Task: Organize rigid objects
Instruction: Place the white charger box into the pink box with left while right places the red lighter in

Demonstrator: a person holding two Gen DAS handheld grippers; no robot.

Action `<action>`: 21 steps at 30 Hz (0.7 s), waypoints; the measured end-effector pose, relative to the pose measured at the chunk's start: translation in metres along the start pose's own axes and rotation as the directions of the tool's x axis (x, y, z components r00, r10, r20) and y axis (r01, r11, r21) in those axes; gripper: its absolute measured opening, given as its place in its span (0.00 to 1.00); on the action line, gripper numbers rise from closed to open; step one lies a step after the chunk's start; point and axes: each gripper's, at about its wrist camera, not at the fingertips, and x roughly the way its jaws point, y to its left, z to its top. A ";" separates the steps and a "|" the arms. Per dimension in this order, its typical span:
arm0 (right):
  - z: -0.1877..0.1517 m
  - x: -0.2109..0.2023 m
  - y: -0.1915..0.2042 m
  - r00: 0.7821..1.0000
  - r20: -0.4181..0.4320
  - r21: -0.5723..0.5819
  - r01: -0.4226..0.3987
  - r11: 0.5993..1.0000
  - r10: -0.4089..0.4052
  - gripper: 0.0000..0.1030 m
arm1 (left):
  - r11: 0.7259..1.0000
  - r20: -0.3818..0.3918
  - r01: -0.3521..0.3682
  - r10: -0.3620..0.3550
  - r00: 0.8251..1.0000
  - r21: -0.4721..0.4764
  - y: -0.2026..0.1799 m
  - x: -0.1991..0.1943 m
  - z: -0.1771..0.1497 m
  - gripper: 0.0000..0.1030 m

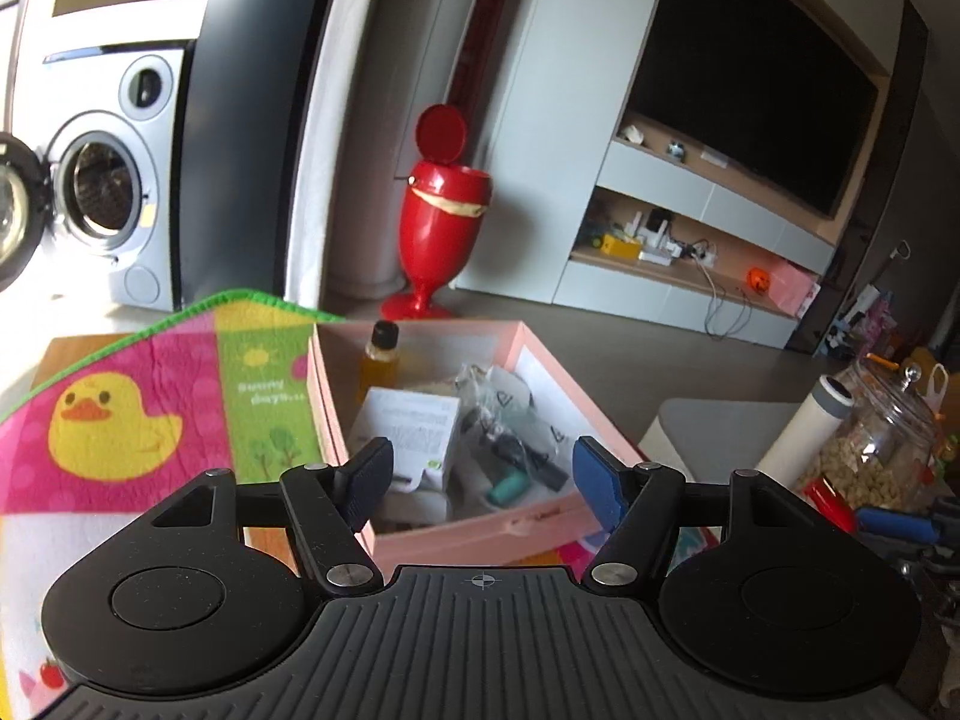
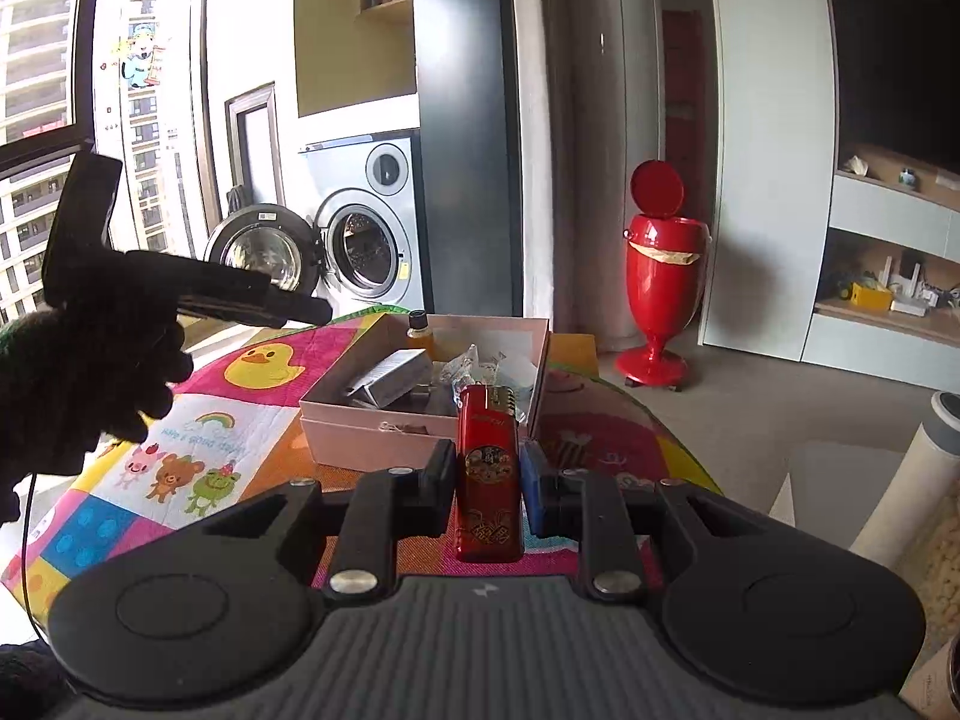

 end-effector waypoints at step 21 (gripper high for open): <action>0.034 0.121 0.030 0.987 -0.156 0.073 0.041 0.996 -0.029 0.64 | 0.967 -0.037 -0.250 0.252 0.967 0.041 0.023 -0.016 -0.088 0.69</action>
